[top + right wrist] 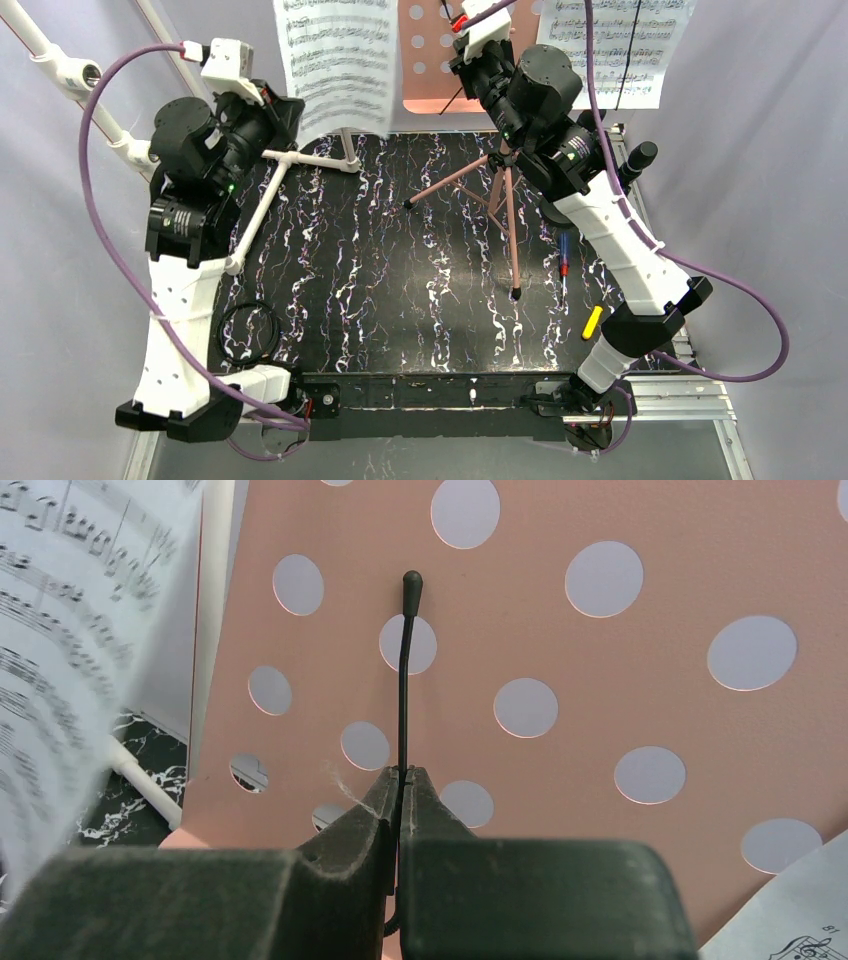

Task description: Pack up the instrument practice props

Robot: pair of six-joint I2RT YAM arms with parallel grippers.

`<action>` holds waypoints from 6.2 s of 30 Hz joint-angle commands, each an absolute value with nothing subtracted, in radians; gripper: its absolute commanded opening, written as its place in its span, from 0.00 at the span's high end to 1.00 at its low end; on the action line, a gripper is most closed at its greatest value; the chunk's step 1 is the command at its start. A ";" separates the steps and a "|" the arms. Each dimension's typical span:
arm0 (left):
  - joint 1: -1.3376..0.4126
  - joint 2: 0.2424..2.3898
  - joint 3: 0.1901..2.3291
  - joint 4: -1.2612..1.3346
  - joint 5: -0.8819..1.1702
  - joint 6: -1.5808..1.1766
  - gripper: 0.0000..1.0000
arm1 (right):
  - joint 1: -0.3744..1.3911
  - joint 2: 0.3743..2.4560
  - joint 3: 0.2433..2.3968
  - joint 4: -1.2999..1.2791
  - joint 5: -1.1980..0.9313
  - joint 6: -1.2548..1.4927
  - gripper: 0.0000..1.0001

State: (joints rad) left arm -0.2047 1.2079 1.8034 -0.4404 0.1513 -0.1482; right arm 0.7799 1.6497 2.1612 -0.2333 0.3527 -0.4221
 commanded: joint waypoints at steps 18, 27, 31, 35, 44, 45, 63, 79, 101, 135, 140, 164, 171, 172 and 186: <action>-0.199 1.125 1.764 -0.729 0.052 -0.067 1.00 | 0.777 1.436 1.935 -0.155 0.296 -0.376 0.09; -0.199 1.106 1.636 -0.773 0.078 -0.087 1.00 | 0.778 1.201 1.683 -0.138 0.180 -0.359 0.01; -0.194 1.101 1.522 -0.739 0.119 -0.110 1.00 | 0.777 1.047 1.504 -0.080 0.174 -0.323 0.01; -0.151 1.140 1.394 -0.682 0.245 -0.155 1.00 | 0.777 0.938 1.371 -0.075 0.182 -0.311 0.01; -0.033 1.329 1.271 -0.615 0.353 -0.157 1.00 | 0.778 0.730 1.128 -0.102 0.292 -0.290 0.01; -0.029 1.359 1.280 -0.626 0.341 -0.144 1.00 | 0.777 0.713 1.110 -0.108 0.305 -0.289 0.01; -0.002 1.635 1.339 -0.669 -0.110 0.048 1.00 | 0.778 0.441 0.778 0.034 0.513 -0.344 0.01; -0.002 1.871 1.463 -0.604 -0.285 0.219 0.95 | 0.781 0.400 0.717 0.065 0.522 -0.344 0.01; -0.002 1.552 1.359 -0.637 -0.161 0.070 0.29 | 0.781 0.521 0.828 -0.088 0.437 -0.274 0.01; -0.103 1.946 1.372 -0.538 0.372 -0.065 0.22 | 0.781 0.618 0.870 -0.176 0.379 -0.187 0.01; -0.106 1.942 1.355 -0.581 0.353 -0.052 0.22 | 0.782 0.600 0.869 -0.185 0.382 -0.186 0.01; -0.126 1.878 1.213 -0.674 0.252 -0.023 0.23 | 0.781 0.552 0.859 -0.212 0.402 -0.184 0.01; -0.134 1.846 1.216 -0.689 0.213 -0.011 0.23 | 0.781 0.556 0.856 -0.205 0.397 -0.183 0.01; -0.135 1.841 1.213 -0.690 0.208 -0.009 0.23 | 0.781 0.557 0.857 -0.206 0.395 -0.184 0.01; -0.153 1.620 1.244 -0.669 0.266 -0.041 0.23 | 0.781 0.612 0.980 -0.251 0.399 -0.183 0.01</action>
State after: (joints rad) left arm -0.1417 1.7699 1.2301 -0.6533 0.2211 -0.0265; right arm 0.7799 0.5873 0.8764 -0.2539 0.3855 -0.1886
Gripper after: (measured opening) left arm 0.766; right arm 0.984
